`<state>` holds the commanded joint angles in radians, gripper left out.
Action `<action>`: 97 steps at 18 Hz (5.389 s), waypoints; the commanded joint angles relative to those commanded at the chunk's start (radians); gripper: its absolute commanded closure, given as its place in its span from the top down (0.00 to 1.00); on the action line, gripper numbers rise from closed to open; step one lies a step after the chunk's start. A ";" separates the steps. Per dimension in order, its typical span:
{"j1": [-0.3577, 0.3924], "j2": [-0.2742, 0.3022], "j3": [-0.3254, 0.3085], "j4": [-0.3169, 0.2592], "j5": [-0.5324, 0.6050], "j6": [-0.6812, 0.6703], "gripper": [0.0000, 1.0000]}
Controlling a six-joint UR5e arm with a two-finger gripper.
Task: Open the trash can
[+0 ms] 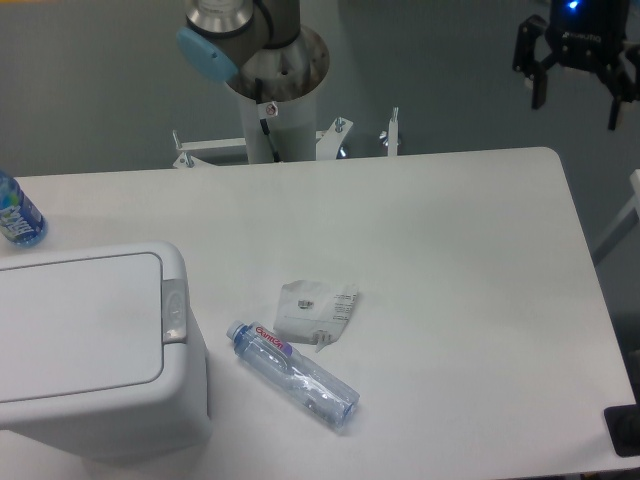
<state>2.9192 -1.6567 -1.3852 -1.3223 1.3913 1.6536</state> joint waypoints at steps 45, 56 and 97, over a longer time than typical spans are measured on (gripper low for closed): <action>-0.584 -0.175 -0.028 0.250 -0.241 -1.508 1.00; -0.615 -0.179 -0.037 0.252 -0.241 -1.517 1.00; -0.630 -0.181 0.015 0.311 -0.224 -1.542 1.00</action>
<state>2.2887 -1.8377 -1.3700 -1.0109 1.1673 0.1120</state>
